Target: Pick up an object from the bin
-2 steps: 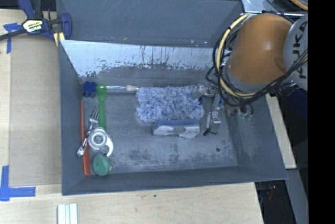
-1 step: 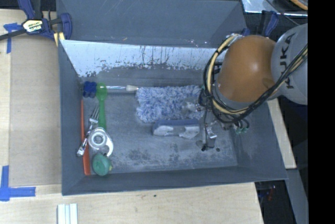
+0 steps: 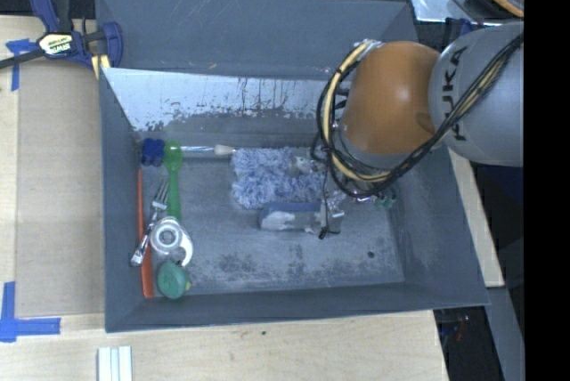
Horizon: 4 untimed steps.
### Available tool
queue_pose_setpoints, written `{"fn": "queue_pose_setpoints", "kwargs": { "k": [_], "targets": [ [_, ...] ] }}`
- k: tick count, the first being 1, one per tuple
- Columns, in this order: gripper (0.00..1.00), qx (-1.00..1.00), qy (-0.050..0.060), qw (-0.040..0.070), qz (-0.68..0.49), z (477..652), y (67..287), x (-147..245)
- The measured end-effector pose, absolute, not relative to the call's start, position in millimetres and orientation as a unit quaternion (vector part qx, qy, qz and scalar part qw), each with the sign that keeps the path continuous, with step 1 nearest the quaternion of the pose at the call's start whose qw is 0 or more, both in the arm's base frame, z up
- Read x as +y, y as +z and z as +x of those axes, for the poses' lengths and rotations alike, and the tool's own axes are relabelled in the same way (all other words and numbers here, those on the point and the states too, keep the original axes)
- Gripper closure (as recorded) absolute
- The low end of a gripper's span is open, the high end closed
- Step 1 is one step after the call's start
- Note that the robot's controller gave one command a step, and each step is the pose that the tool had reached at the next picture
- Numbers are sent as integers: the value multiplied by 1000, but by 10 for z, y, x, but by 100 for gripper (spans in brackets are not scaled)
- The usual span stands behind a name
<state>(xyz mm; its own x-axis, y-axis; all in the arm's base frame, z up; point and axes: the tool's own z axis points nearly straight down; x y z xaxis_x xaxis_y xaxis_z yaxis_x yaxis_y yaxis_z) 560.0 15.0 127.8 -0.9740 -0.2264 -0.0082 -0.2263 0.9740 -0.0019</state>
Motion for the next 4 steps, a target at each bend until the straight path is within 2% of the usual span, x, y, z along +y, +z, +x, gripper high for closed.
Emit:
{"fn": "queue_pose_setpoints", "kwargs": {
  "k": [1, 2, 3, 4],
  "targets": [
    [0, 993, -1, 3, -115, 5337, 1359, 44],
    [0, 979, -1, 5, -205, 5638, 697, 150],
    [0, 976, -2, 5, -217, 5138, 811, 3],
    [0, 979, -1, 11, -205, 5514, 1157, 154]
  ]
}}
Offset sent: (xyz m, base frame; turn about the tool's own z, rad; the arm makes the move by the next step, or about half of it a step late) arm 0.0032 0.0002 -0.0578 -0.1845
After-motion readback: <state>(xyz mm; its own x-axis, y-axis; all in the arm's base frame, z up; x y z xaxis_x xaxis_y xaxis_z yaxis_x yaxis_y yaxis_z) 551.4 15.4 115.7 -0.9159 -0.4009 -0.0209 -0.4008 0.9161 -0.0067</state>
